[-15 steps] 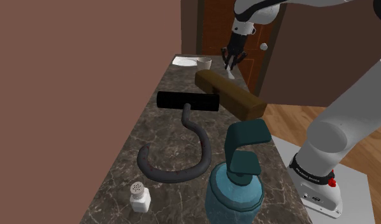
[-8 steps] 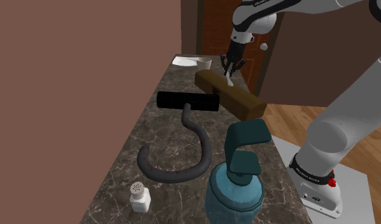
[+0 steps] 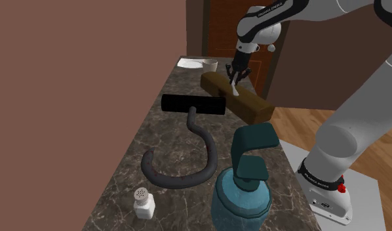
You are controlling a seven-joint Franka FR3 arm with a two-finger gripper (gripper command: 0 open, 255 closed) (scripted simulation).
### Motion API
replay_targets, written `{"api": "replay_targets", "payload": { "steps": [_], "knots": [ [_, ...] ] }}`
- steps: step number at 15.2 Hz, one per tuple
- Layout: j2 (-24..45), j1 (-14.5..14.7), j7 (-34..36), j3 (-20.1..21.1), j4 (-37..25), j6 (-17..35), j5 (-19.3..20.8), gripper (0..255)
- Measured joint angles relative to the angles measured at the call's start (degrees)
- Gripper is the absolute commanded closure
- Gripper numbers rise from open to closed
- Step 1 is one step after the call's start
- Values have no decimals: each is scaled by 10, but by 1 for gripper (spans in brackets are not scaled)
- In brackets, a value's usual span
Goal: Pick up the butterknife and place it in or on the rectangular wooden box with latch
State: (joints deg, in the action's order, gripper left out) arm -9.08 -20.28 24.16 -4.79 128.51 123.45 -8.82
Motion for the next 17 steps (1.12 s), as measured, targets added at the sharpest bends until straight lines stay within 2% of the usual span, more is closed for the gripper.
{"api": "replay_targets", "payload": {
  "steps": [4, 5, 11, 17],
  "knots": [
    [1, 0, -1, 0, 1, 1, 0, 255],
    [1, 0, -1, 0, 1, 1, 0, 0],
    [1, 0, -1, 0, 1, 2, 0, 0],
    [-25, -5, 4, -4, -41, -66, 8, 0]
  ]
}}
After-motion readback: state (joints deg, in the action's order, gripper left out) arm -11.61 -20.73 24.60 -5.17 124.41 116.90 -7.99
